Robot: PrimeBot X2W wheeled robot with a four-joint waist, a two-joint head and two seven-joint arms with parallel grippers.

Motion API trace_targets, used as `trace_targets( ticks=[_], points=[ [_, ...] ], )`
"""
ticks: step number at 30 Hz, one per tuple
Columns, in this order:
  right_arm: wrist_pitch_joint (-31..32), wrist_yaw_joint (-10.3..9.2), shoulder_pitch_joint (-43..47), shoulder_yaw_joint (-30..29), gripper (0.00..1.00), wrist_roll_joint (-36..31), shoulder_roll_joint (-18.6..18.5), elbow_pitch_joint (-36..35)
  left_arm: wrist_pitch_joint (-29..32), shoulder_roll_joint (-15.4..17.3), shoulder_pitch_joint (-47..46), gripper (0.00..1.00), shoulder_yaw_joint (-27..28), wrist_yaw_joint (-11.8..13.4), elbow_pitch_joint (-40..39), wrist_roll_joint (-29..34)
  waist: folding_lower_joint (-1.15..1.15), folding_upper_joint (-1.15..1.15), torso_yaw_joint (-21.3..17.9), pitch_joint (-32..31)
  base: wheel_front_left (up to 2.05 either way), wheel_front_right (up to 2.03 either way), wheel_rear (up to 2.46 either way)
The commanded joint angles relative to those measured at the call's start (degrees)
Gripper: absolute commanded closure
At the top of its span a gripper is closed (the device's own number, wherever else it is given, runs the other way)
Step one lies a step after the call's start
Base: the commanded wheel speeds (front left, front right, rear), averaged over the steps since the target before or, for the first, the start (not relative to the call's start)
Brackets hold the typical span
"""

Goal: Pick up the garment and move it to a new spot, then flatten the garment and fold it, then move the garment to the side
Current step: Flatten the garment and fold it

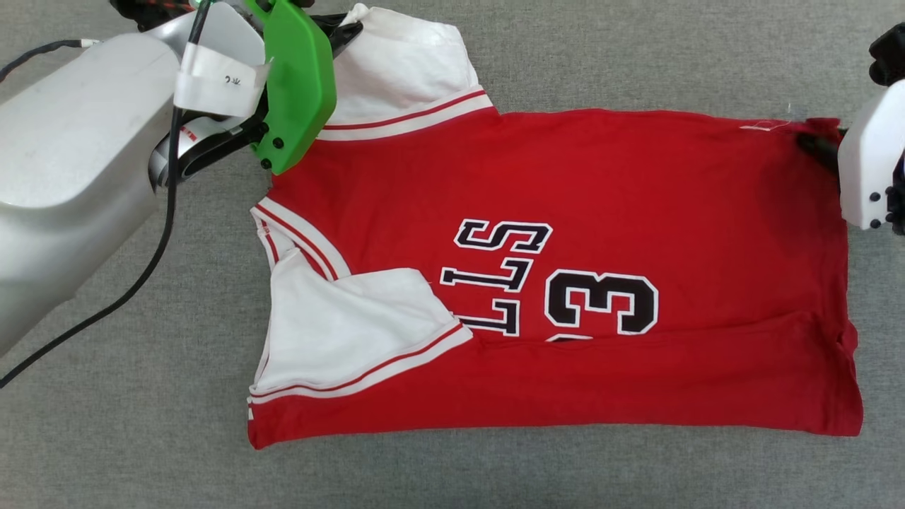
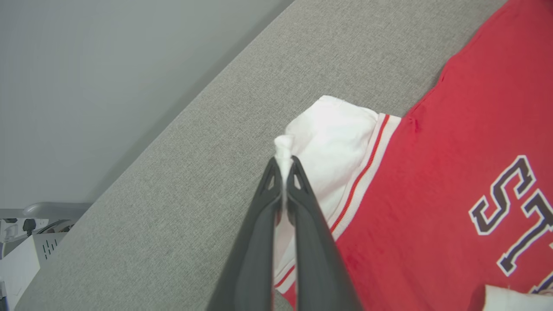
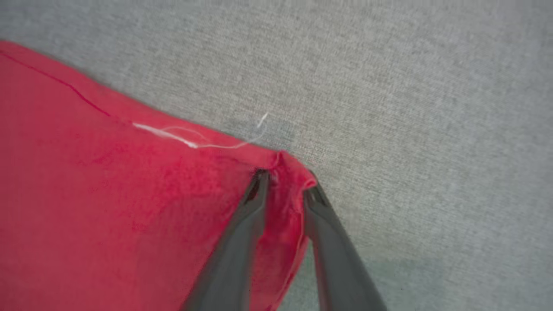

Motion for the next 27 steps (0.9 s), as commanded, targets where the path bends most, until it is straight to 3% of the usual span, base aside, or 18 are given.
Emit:
trace_targets(
  ticks=[1,13,20,27],
  points=[
    [-1.07,-0.04,1.36,1.44,1.00,0.63,0.62,0.89,-0.65,0.44,0.91,1.00,0.11,-0.16,0.37,-0.20,0.00,0.00,-0.38,-1.14,0.00,0.00,0.00],
    [-14.64,-0.04,5.98,5.67,1.00,2.90,-3.13,-5.21,-6.77,4.27,9.51,1.00,0.11,0.00,-0.65,-1.53,0.00,0.00,-1.13,-9.44,0.00,0.00,0.00],
    [-20.42,-0.04,14.45,6.46,1.00,4.07,-6.25,-10.39,-12.57,8.01,21.29,1.00,0.17,4.76,-5.40,-3.11,0.00,0.00,-0.61,-15.28,0.00,0.00,0.00],
    [-23.21,-0.04,22.45,4.39,1.00,4.15,-8.36,-14.12,-15.00,9.86,30.89,1.00,0.14,7.08,-8.70,-4.68,0.00,0.00,0.06,-18.14,0.00,0.00,0.00]
  ],
)
